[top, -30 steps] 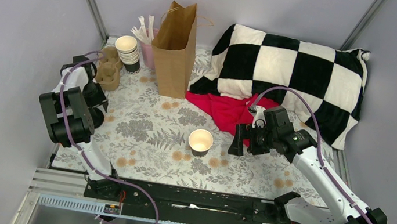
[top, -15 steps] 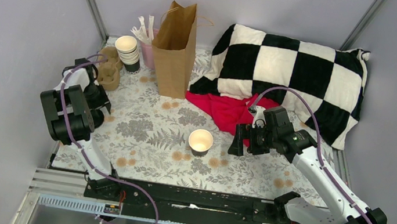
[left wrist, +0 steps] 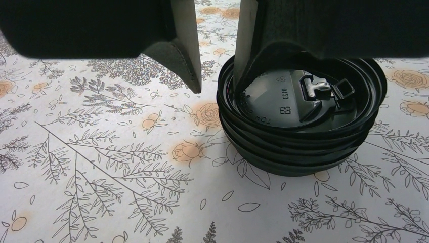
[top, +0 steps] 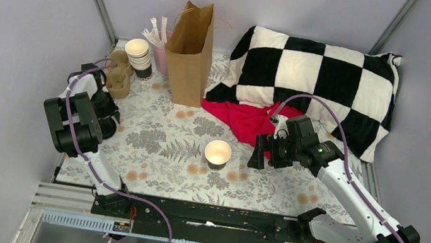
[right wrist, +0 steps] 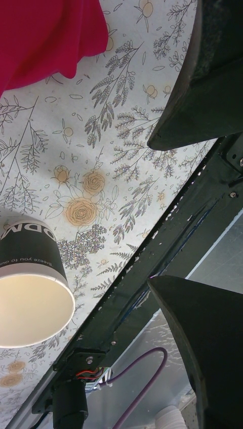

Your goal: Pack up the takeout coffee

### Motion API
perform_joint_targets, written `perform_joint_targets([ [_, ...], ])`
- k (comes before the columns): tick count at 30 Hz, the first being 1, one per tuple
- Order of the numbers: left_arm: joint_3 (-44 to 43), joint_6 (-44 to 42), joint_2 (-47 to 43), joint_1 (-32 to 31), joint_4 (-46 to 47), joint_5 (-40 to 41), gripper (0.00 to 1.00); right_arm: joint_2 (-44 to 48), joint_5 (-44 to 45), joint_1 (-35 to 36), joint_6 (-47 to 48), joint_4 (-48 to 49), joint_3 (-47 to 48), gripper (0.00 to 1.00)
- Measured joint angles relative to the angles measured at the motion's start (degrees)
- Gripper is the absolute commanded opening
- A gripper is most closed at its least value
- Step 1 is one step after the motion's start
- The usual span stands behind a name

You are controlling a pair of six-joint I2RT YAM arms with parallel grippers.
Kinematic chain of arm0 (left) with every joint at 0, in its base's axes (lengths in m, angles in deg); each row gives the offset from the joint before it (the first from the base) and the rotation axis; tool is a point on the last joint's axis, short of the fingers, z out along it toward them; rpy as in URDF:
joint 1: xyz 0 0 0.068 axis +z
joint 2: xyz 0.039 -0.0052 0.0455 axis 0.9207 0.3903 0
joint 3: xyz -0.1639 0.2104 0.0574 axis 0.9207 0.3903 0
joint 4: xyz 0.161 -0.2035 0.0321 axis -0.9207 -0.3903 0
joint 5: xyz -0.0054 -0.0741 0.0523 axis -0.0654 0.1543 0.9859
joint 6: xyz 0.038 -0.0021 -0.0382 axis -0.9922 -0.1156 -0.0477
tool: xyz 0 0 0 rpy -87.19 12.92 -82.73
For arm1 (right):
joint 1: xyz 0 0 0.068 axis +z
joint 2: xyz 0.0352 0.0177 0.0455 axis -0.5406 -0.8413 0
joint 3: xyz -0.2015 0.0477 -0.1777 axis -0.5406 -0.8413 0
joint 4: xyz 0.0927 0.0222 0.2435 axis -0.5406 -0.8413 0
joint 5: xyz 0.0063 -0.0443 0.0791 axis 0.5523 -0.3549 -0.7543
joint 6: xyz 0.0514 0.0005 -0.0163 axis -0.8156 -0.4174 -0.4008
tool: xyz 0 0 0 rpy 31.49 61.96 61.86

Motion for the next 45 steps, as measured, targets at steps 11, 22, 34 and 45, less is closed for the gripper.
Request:
perform_joint_targets([
  [11,0.0,0.24,-0.07,0.0,0.0,-1.22,0.23,0.0,0.0,0.0,-0.02,0.0,-0.11,1.0],
  [22,-0.02,0.26,-0.61,0.0,0.0,-1.68,0.17,0.0,0.0,0.0,-0.02,0.0,-0.11,1.0],
  [34,-1.09,0.24,-1.46,0.68,-0.13,-1.97,0.12,0.0,-0.02,0.0,-0.02,0.02,-0.11,1.0],
  [45,-1.09,0.5,-1.62,0.66,-0.13,-2.08,0.0,0.0,-0.04,0.0,-0.02,0.02,-0.11,1.0],
])
